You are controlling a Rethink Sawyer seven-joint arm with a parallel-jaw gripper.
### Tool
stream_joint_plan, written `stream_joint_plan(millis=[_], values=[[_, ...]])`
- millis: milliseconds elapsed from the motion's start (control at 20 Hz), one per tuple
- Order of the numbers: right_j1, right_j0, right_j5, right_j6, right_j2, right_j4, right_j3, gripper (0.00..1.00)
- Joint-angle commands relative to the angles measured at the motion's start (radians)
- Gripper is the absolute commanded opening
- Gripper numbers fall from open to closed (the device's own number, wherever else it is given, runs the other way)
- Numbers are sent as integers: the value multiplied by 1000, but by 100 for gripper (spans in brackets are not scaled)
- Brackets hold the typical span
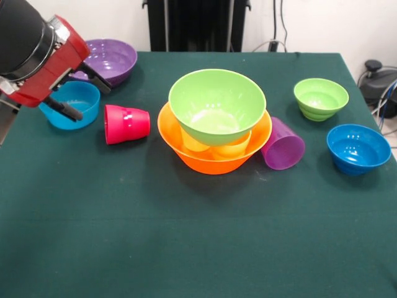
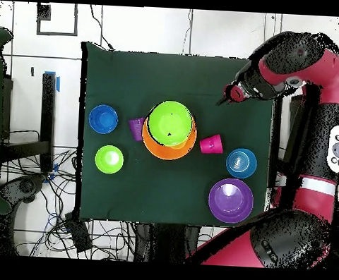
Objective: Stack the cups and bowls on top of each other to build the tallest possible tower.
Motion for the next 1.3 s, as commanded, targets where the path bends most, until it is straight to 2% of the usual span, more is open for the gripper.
stream_joint_plan(millis=[50, 200, 600, 1150, 1300], values=[[28, 15, 1, -263, -60, -69, -8, 100], [59, 8, 10, -252, -55, -42, 1, 100], [89, 7, 77, -207, -51, 6, 13, 100], [128, 26, 240, -273, -47, -49, -85, 100], [134, 25, 254, -281, -45, -59, -91, 100]])
